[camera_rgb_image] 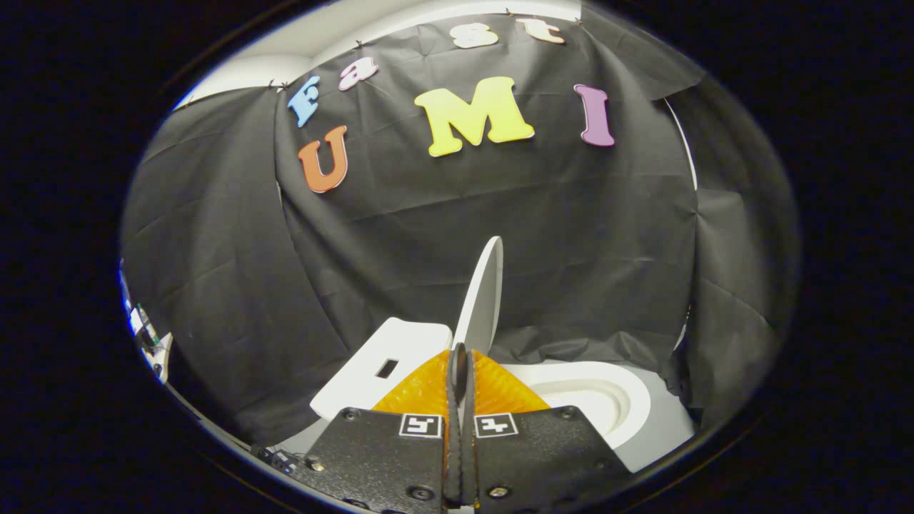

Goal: Open the toilet lid.

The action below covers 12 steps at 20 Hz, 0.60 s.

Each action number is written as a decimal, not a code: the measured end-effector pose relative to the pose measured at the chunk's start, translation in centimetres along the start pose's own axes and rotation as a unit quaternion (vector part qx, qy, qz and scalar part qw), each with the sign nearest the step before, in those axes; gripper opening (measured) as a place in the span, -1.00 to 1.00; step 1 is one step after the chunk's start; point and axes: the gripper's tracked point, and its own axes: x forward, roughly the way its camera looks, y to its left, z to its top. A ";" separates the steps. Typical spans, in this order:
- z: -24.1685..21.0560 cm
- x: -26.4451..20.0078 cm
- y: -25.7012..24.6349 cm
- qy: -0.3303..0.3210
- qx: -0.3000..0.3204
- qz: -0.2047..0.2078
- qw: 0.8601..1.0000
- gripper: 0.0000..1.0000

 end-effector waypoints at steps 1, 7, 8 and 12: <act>0.0 0.1 0.5 -0.001 -0.003 0.001 1.000 -0.93; -0.1 0.9 3.5 0.002 -0.015 0.006 1.000 -0.93; -0.2 1.2 4.0 0.004 -0.018 0.006 1.000 -0.93; -0.4 2.0 6.0 0.007 -0.027 0.008 1.000 -0.92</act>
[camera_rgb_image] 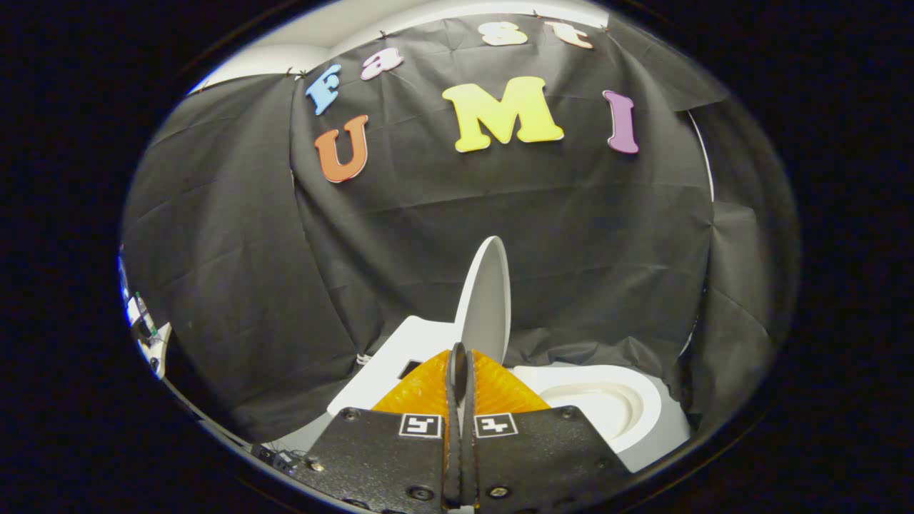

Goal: Open the toilet lid.

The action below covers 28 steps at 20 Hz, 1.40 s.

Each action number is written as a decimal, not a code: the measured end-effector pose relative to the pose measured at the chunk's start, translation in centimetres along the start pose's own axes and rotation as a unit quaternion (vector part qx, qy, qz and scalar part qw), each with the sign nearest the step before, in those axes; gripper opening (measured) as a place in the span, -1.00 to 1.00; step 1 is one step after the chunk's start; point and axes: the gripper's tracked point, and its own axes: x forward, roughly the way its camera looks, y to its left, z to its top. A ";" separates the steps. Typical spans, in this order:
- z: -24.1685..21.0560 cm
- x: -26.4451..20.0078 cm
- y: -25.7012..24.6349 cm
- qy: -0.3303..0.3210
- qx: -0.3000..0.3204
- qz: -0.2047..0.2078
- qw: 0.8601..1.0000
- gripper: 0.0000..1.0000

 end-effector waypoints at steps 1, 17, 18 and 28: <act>-0.1 0.2 0.4 -0.001 -0.003 0.000 1.000 -0.92; -1.7 3.6 8.7 0.006 -0.094 -0.017 0.995 -0.92; -1.7 4.0 9.2 0.009 -0.100 -0.019 0.995 -0.92; -2.9 4.9 12.2 0.019 -0.131 -0.029 0.991 0.04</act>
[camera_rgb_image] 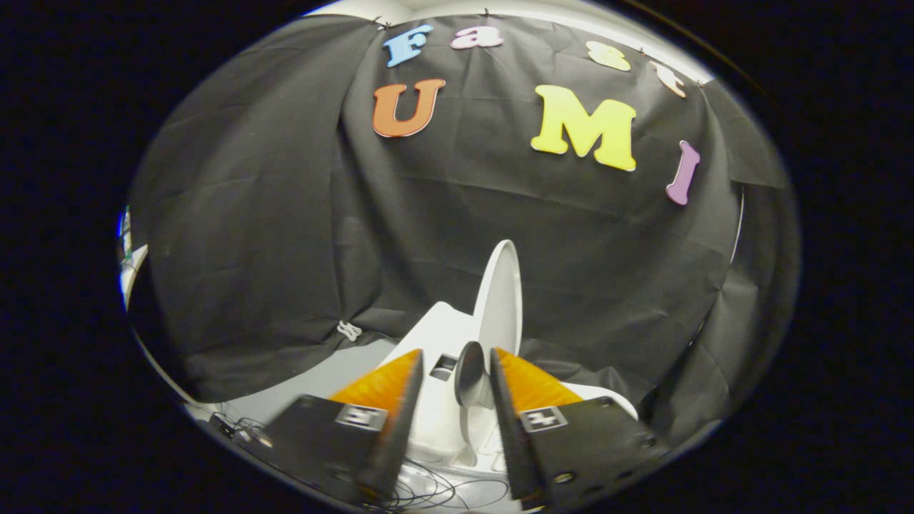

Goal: Open the toilet lid.

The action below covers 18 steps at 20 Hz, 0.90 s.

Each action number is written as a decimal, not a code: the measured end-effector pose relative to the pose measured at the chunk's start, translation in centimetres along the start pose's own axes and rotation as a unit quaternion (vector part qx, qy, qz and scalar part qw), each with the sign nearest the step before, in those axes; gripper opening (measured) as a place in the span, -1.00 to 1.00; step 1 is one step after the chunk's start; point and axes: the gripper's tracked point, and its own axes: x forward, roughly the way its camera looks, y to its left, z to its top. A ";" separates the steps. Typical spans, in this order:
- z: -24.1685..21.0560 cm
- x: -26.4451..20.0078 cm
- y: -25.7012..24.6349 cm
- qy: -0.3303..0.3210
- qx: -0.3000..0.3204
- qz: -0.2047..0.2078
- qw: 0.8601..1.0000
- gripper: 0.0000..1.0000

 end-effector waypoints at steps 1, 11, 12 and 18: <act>1.2 -0.5 -0.9 -0.016 0.011 -0.010 1.000 0.33; 7.9 -10.5 -8.1 -0.196 0.056 -0.035 0.978 0.99; 7.7 -11.8 -9.4 -0.212 0.062 -0.040 0.975 1.00; 1.9 -17.1 -18.2 -0.228 0.109 -0.075 0.965 1.00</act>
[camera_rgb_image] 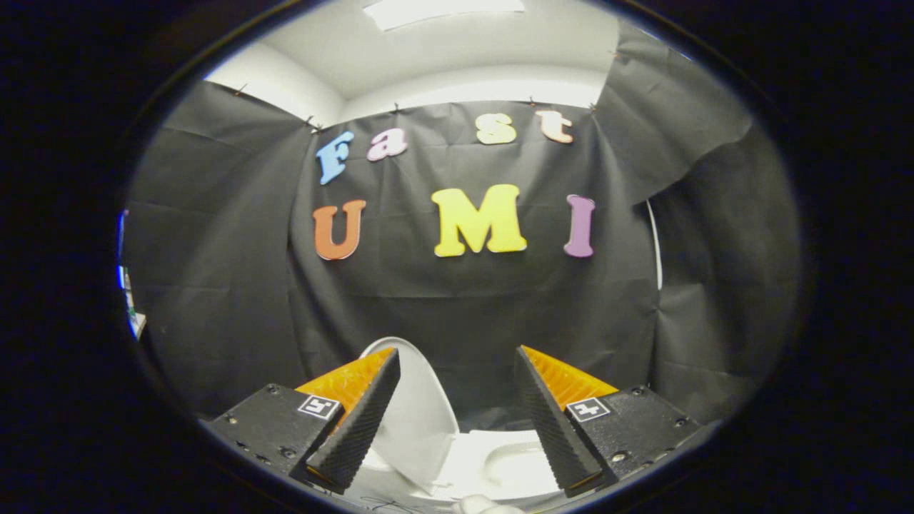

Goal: Open the toilet lid.

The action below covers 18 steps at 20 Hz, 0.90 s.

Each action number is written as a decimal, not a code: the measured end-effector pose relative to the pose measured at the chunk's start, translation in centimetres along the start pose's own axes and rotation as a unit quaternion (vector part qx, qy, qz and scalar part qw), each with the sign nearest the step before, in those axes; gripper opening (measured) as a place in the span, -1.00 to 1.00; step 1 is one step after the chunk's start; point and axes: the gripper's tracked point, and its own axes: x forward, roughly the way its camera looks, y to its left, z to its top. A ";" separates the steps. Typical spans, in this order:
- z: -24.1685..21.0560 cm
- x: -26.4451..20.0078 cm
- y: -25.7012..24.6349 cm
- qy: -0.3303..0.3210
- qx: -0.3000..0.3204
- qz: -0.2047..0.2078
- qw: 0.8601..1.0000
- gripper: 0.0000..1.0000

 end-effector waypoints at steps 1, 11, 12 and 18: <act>-0.8 -1.0 -1.9 0.005 0.010 -0.010 1.000 1.00; -14.4 -8.3 -15.5 0.079 -0.023 -0.087 0.993 1.00; -15.0 -8.9 -16.1 0.077 -0.029 -0.090 0.993 1.00; -17.6 -11.1 -18.2 0.073 -0.027 -0.099 0.992 1.00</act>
